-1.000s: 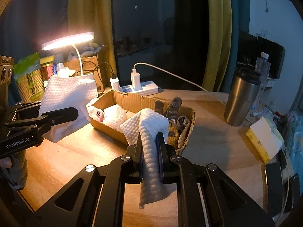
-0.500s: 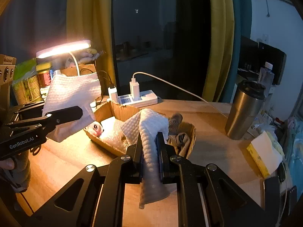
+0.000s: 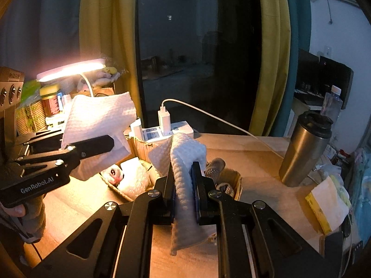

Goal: Organize soft objects
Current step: 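Carry paper towel with left gripper while right gripper carries its towel over the box, then lower towel into box with left gripper while right gripper releases its towel inside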

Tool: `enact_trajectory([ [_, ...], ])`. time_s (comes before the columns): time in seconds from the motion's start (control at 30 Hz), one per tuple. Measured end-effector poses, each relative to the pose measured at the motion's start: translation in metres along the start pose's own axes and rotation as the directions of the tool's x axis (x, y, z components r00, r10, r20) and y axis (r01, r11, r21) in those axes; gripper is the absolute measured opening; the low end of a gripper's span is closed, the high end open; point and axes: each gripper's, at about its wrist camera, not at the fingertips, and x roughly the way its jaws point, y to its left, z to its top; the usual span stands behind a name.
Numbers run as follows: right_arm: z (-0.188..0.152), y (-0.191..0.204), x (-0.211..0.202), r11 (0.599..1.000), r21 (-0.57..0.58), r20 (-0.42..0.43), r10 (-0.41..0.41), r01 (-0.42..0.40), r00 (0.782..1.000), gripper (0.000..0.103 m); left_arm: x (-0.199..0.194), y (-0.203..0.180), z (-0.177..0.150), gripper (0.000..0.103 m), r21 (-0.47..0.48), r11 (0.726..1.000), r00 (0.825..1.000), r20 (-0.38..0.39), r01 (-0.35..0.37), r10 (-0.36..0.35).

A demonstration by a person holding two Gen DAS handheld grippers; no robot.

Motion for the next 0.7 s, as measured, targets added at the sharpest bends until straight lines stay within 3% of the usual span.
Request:
enact_trajectory([
  [0.7, -0.007, -0.017, 0.062, 0.998, 0.039, -0.073, 0.05, -0.048, 0.996, 0.013, 0.081, 0.004, -0.016, 0.024, -0.006, 1.0, 0.993, -0.121, 0.008, -0.009],
])
